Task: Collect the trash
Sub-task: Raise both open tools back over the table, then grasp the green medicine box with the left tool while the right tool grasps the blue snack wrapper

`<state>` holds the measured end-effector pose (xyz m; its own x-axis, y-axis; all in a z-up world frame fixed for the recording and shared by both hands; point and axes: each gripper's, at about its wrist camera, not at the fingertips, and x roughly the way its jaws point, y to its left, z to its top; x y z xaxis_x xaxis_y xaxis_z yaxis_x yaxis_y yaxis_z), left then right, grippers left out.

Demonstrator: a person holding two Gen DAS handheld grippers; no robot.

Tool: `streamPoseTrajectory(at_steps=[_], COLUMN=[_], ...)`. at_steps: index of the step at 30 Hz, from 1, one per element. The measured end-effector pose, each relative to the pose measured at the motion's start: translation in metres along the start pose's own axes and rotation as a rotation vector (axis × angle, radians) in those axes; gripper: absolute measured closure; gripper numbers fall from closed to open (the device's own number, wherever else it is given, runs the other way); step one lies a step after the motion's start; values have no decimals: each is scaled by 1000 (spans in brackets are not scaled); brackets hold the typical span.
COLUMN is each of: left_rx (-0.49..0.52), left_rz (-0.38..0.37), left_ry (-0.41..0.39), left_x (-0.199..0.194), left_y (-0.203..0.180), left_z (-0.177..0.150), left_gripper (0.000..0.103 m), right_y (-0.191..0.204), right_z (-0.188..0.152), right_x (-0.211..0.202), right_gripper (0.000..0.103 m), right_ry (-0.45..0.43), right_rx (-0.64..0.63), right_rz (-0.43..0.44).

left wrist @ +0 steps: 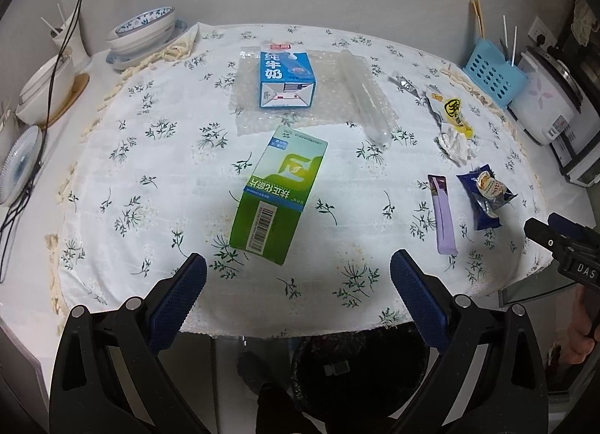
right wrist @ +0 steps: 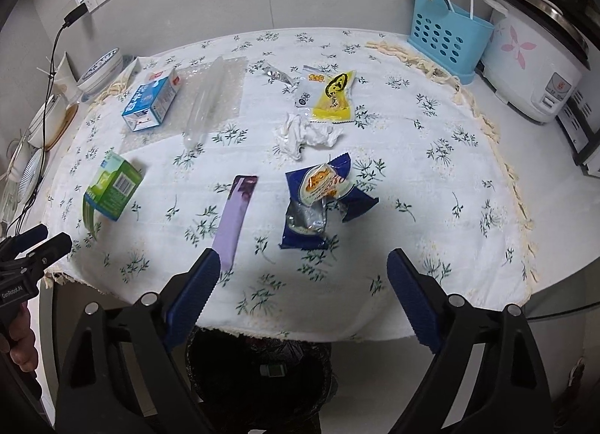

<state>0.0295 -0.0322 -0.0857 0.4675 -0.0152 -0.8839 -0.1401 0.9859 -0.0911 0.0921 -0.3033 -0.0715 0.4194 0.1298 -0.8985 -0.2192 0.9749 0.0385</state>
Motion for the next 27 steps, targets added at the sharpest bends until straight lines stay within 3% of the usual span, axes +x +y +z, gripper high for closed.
streamPoseTrajectory(at_steps=[13,21,27], left_rx=[5,16,13], left_rz=[32,33,37], left_ry=[42,77,97], left_x=[45,68,79], left_y=[6,6,8], left_z=[36,50,54], left_gripper=[10,18,30], right_y=[-22,-28,-27], right_z=[31,42,47], right_x=[46,73,83], right_gripper=[35,49,57], right_ry=[80,155,181], right_rx=[5,31,35], right_rz=[-14,29,48])
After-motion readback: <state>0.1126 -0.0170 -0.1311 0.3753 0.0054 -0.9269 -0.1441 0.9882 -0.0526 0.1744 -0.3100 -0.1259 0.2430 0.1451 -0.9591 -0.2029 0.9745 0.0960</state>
